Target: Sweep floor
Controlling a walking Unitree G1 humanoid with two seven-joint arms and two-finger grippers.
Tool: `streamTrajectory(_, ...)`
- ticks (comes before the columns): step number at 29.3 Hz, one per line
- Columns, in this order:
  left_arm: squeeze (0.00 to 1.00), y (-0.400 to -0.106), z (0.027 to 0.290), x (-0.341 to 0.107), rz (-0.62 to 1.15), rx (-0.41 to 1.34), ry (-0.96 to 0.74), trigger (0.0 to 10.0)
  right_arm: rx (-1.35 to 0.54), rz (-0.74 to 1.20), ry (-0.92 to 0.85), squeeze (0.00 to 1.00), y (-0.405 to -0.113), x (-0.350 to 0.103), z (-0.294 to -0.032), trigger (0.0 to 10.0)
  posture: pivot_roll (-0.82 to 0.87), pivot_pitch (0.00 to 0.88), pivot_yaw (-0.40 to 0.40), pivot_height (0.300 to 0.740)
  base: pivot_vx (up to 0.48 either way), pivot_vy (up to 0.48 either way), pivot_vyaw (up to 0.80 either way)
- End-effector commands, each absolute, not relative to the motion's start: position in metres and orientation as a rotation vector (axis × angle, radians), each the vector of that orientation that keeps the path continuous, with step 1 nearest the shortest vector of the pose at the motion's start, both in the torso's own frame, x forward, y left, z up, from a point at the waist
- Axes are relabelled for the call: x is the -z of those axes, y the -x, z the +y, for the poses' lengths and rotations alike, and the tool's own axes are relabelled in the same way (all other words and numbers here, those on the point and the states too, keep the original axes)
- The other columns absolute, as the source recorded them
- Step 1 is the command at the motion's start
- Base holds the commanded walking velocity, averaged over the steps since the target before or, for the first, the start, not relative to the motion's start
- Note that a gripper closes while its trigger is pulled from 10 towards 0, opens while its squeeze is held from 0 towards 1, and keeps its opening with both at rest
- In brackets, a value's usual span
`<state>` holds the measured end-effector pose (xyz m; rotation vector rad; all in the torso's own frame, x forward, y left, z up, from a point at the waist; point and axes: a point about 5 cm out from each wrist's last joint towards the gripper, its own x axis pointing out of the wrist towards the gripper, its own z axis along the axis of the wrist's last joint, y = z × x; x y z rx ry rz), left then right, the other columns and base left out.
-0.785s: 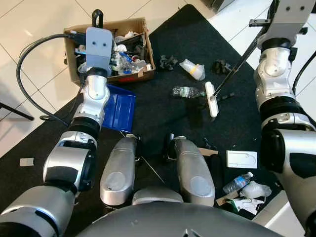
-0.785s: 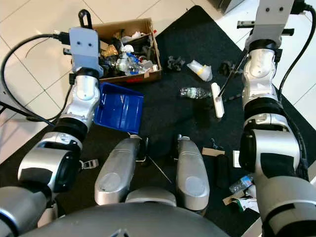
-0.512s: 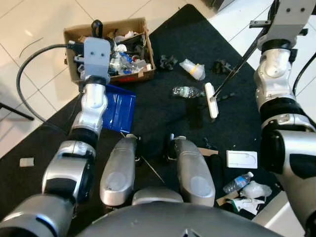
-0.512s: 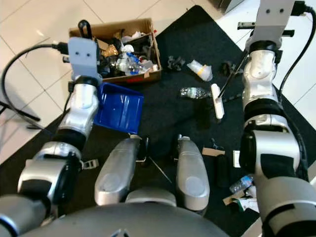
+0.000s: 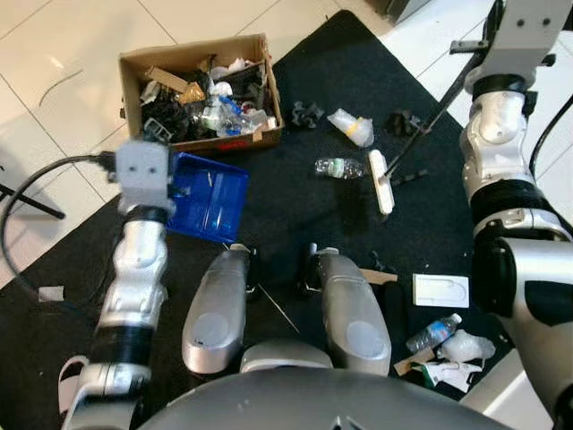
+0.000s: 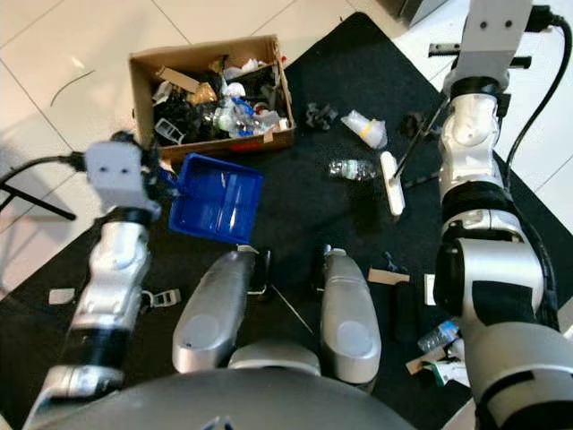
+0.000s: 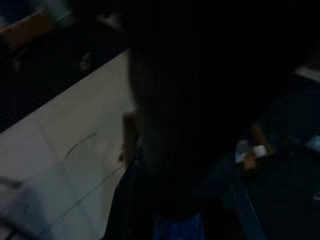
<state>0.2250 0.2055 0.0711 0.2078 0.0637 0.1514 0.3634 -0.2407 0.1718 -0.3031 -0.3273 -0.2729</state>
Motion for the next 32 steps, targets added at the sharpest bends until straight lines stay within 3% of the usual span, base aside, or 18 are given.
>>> streamTrajectory(1, 0.00, -0.215, 0.215, -0.067, 0.147, -0.180, -0.212, 10.0, 0.276, -0.334, 0.302, 0.00, -0.364, -0.174, -0.243, 10.0, 0.23, 0.201, -0.008, 0.740, 0.000, 0.000, 0.00)
streamTrajectory(4, 0.00, -0.197, 0.235, -0.070, 0.313, -0.331, -0.173, 10.0, 0.267, -0.332, 0.307, 0.00, -0.367, -0.179, -0.243, 10.0, 0.25, 0.192, -0.020, 0.740, 0.000, 0.000, 0.00)
streamTrajectory(12, 0.00, -0.196, 0.246, -0.085, 0.337, -0.371, -0.177, 10.0, 0.260, -0.334, 0.304, 0.00, -0.370, -0.182, -0.241, 10.0, 0.26, 0.181, -0.028, 0.740, 0.000, 0.000, 0.00)
streamTrajectory(32, 0.00, -0.259, 0.253, -0.156, -0.007, -0.320, -0.199, 10.0, 0.272, -0.340, 0.298, 0.00, -0.369, -0.183, -0.245, 10.0, 0.23, 0.151, -0.031, 0.740, 0.000, 0.000, 0.00)
